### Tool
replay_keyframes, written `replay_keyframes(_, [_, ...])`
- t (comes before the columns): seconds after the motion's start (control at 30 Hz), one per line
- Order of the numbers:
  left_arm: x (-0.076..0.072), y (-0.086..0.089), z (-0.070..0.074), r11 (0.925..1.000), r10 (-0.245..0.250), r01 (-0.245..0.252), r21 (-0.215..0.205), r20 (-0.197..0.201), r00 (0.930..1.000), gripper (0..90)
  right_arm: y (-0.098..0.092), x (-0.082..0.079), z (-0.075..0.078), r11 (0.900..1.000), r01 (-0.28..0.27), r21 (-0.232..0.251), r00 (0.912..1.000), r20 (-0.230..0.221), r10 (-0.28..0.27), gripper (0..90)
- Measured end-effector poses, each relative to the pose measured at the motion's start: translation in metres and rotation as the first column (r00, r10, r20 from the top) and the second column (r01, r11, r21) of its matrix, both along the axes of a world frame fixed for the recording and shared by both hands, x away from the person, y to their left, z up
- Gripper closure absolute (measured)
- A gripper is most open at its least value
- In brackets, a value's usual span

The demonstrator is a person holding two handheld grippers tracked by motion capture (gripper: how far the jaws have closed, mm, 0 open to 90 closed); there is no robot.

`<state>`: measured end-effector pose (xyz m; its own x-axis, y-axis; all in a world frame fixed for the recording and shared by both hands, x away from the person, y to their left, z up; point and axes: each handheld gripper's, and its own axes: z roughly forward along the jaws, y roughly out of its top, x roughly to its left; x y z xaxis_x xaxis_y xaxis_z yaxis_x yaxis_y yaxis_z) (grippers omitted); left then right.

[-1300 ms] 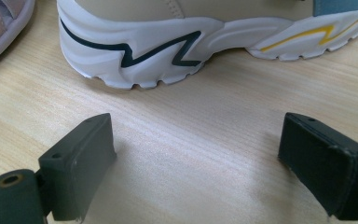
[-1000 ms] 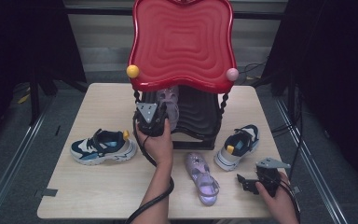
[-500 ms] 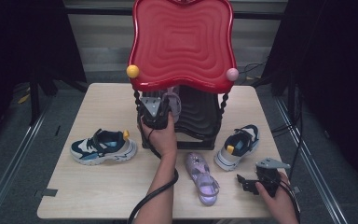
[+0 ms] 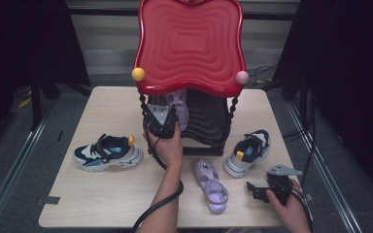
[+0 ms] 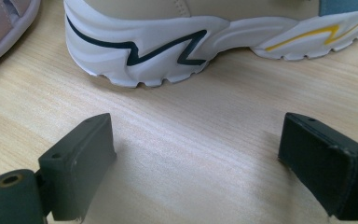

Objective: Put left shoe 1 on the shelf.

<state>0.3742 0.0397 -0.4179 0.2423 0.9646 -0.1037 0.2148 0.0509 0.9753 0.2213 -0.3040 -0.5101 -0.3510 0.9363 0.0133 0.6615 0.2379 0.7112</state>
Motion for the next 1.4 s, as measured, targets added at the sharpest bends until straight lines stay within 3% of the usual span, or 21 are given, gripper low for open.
replay_keyframes(0.27, [0.000,0.001,0.003,0.9995,-0.011,0.011,0.029,-0.008,0.9999,70.8,0.000,0.000,0.000,1.000,-0.008,-0.002,1.0000,0.006,0.008,9.8])
replay_keyframes(0.4, [-0.004,0.001,0.007,0.9988,-0.038,0.037,0.033,0.021,0.9991,59.9,0.000,0.000,0.000,1.000,-0.008,-0.002,1.0000,0.006,0.008,9.8])
replay_keyframes(0.5, [-0.006,0.000,0.010,0.9981,-0.049,0.048,0.039,0.025,0.9985,56.8,0.000,0.000,0.000,1.000,-0.007,-0.002,1.0000,0.005,0.007,9.8])
replay_keyframes(0.7, [-0.012,-0.001,0.015,0.9931,-0.093,0.093,0.072,-0.002,0.9957,50.3,0.000,0.000,0.000,1.000,-0.007,-0.001,1.0000,0.005,0.007,9.8])
replay_keyframes(0.97, [-0.022,0.005,0.024,0.9885,-0.127,0.129,0.079,-0.031,0.9915,42.4,0.000,0.000,0.000,1.000,-0.006,-0.001,1.0000,0.004,0.006,9.8])
replay_keyframes(1.13, [-0.029,0.009,0.029,0.9777,-0.190,0.195,0.078,-0.071,0.9793,37.5,0.000,0.000,0.000,1.000,-0.006,-0.001,1.0000,0.005,0.006,9.8])
replay_keyframes(1.17, [-0.034,0.011,0.031,0.9704,-0.217,0.223,0.092,-0.075,0.9734,36.1,0.000,0.000,0.000,1.000,-0.006,-0.001,1.0000,0.005,0.006,9.8])
replay_keyframes(1.23, [-0.036,0.011,0.032,0.9684,-0.221,0.228,0.101,-0.073,0.9725,35.1,0.000,0.000,0.000,1.000,-0.005,0.000,1.0000,0.004,0.005,9.8])
replay_keyframes(1.4, [-0.048,0.020,0.035,0.9558,-0.268,0.277,0.099,-0.092,0.9589,30.0,0.000,0.000,0.000,1.000,-0.006,0.000,1.0000,0.005,0.006,9.8])
